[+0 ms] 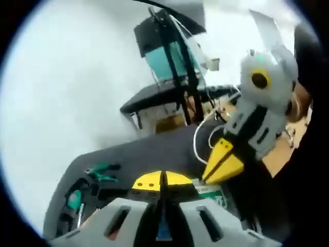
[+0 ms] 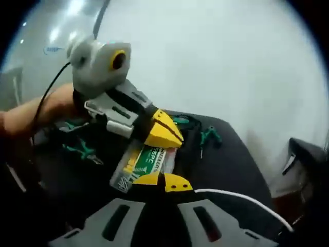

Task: Pick up the tools and put them into their designated positions in the toolbox.

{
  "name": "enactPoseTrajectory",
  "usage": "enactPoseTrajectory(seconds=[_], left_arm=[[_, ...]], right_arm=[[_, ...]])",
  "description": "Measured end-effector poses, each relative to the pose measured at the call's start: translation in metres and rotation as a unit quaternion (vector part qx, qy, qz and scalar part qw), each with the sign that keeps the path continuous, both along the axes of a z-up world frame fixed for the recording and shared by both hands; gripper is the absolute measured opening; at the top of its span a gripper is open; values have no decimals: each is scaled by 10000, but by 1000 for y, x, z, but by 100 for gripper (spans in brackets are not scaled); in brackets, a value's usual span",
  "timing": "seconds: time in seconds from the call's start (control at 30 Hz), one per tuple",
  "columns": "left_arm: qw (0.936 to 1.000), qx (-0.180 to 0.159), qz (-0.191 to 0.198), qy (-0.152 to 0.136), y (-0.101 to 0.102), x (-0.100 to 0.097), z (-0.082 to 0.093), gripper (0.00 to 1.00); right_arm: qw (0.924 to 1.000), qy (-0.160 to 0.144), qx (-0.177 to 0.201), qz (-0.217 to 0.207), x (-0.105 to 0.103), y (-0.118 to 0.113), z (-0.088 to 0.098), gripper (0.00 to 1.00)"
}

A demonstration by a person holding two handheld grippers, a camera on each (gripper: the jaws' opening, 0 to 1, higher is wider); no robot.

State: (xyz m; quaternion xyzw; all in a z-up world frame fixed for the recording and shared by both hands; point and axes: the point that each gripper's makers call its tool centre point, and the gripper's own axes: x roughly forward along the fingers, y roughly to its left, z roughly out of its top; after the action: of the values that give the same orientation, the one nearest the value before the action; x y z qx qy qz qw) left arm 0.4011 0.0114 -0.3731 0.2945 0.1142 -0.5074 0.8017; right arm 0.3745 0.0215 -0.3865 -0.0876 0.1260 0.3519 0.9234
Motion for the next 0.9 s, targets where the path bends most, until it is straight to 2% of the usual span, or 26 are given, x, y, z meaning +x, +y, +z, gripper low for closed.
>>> enactPoseTrajectory(seconds=[0.07,0.17,0.27,0.37,0.43,0.57,0.63,0.67,0.7,0.77,0.87,0.9], left_arm=[[9994,286,174,68,4,3,-11,2],[9992,140,262,269,5,5,-8,1],[9984,57,347,449,8,4,-9,1],[9987,31,299,405,7,4,-10,0],[9988,36,325,371,8,3,-11,0],[9983,-32,364,450,8,4,-11,0],[9982,-47,421,420,9,5,-11,0],[9979,-133,455,446,9,5,-11,0],[9963,-406,500,570,8,6,-11,0],[9942,-721,569,566,9,8,-10,0],[9931,-808,652,548,10,11,-10,0],[9899,-962,836,624,8,15,-9,0]], right_arm=[[9995,-252,-70,-156,8,-6,4,0],[9999,-77,3,-116,6,-2,6,0],[9993,-251,-249,-82,8,0,7,0],[9987,-315,-392,-74,10,3,7,0],[9972,-348,-655,-7,11,4,8,0],[9946,-342,-973,87,10,6,8,0],[9948,-292,-968,95,11,5,8,0],[9949,-298,-952,114,11,5,7,0],[9955,-321,-886,129,12,6,7,0],[9966,-345,-745,119,13,7,7,0],[9962,-288,-818,118,9,6,9,0],[9964,-276,-799,120,11,6,9,0]])
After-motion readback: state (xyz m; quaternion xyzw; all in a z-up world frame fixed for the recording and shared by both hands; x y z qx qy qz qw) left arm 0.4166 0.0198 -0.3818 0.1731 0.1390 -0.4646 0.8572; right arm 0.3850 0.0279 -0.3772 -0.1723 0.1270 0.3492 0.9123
